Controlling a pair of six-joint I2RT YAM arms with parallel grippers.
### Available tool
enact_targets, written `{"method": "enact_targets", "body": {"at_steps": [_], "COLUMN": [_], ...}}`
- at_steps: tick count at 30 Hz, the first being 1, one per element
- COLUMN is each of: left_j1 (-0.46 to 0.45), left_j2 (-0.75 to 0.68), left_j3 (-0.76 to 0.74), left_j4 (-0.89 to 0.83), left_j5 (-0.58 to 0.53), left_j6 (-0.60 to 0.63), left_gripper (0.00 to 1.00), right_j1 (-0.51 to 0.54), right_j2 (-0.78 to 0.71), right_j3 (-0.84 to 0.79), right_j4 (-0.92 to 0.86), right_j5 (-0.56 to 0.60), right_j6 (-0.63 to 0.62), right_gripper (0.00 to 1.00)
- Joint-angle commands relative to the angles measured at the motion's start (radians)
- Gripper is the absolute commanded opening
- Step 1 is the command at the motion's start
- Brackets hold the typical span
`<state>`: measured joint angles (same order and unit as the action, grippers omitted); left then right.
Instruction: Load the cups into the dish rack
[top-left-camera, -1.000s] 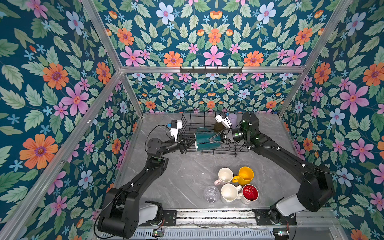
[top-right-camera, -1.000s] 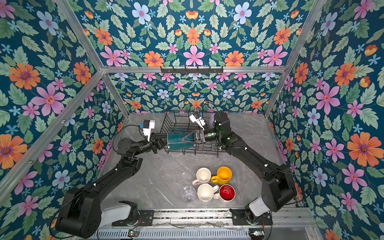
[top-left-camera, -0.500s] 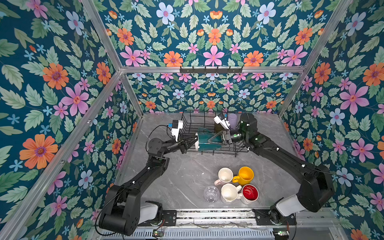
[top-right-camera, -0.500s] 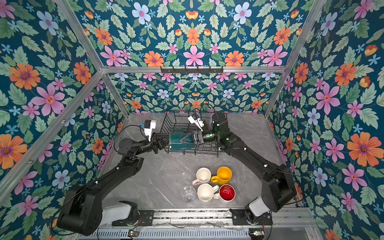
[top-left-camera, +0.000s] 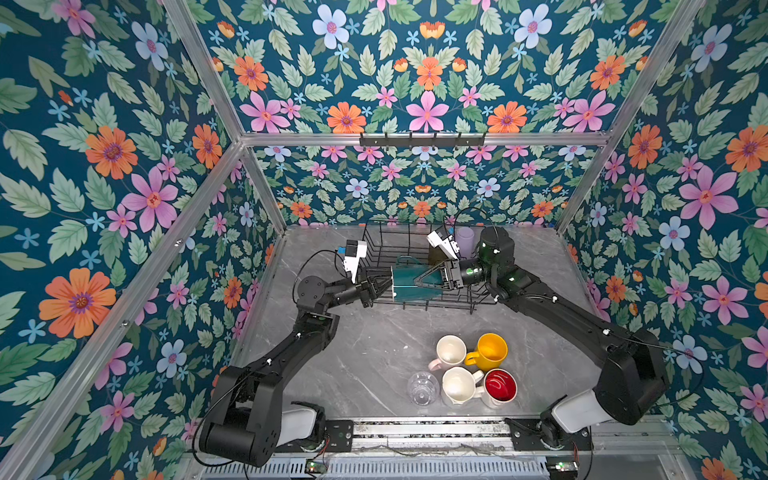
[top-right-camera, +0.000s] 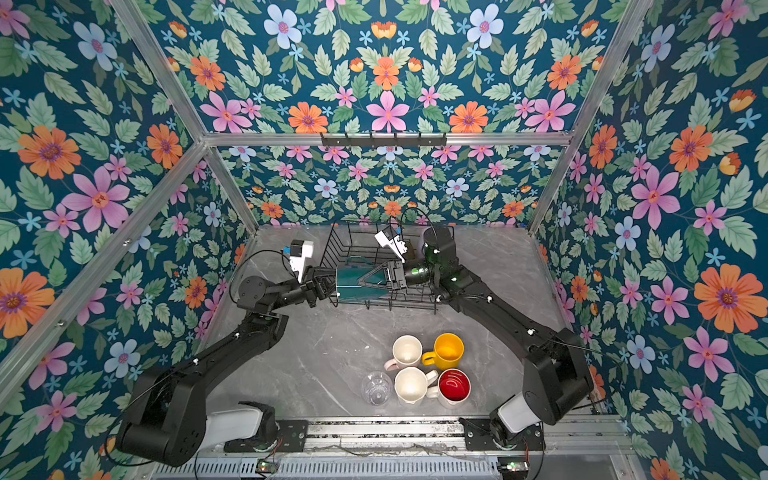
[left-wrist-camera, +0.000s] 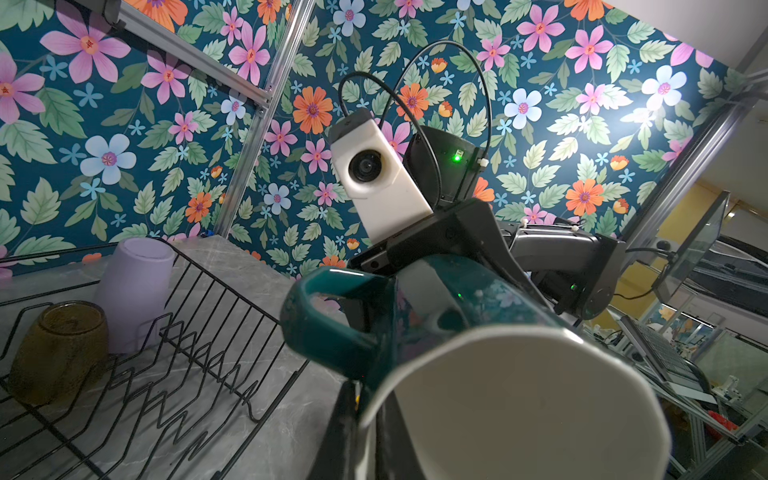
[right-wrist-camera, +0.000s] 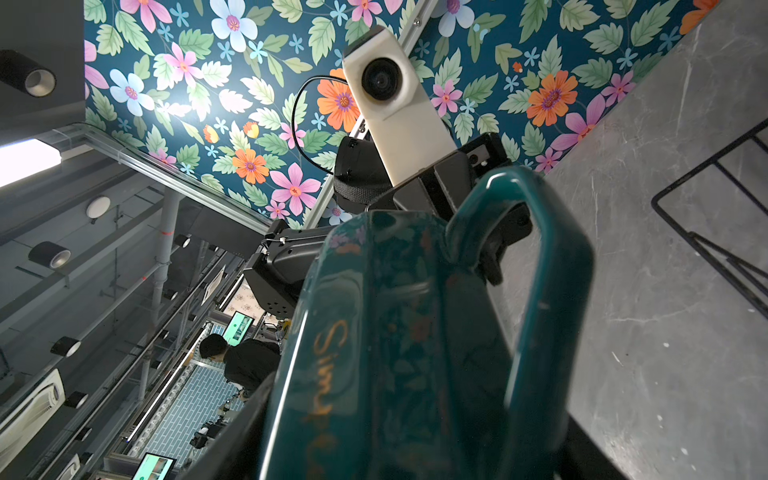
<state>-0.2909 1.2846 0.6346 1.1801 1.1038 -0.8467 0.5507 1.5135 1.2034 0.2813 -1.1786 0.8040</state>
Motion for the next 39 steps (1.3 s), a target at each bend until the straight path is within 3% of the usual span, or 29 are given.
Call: {"method": "enact_targets", "body": {"at_steps": [1,5,7,12,19,28,32,35,39], "left_j1": [-0.004,-0.004,-0.004,-0.004,-0.001,-0.001,0.001,0.002,0.004], "left_j2": [-0.003,0.002,0.005,0.007,0.008,-0.002,-0.011,-0.029,-0.067], "left_j3": [0.014,0.020,0.023,0.028,0.038,0.034,0.027,0.021,0.014], "left_j4": [0.113,0.109,0.108,0.095,0.071,0.059,0.048,0.006,-0.102], "left_j5": [-0.024,-0.027,-0.028,-0.028,-0.023,-0.025,-0.030,-0.044,-0.075], "left_j6": [-0.011,-0.014,-0.018,-0.020,-0.020,-0.014,-0.004,0.032,0.108], "left_gripper": [0.00,0.00,0.00,0.00,0.14,0.54,0.67,0.83,0.97], "right_j1": [0.005,0.005,0.006,0.006,0.005,0.005,0.006,0.006,0.003], "right_j2": [0.004,-0.002,-0.006,-0.026,-0.069,-0.117,-0.126,-0.137,-0.162], "right_j3": [-0.007,-0.007,-0.005,0.004,0.025,0.036,0.039,0.044,0.054], "right_j4": [-0.036,-0.035,-0.041,-0.051,-0.131,-0.206,-0.218,-0.249,-0.308], "right_j5": [0.066,0.068,0.071,0.089,0.134,0.182,0.190,0.204,0.233], "right_j6": [0.003,-0.001,-0.003,-0.013,-0.067,-0.118,-0.122,-0.143,-0.182], "right_gripper": [0.47,0.24,0.01,0.00,0.00,0.00,0.00,0.00,0.00]}}
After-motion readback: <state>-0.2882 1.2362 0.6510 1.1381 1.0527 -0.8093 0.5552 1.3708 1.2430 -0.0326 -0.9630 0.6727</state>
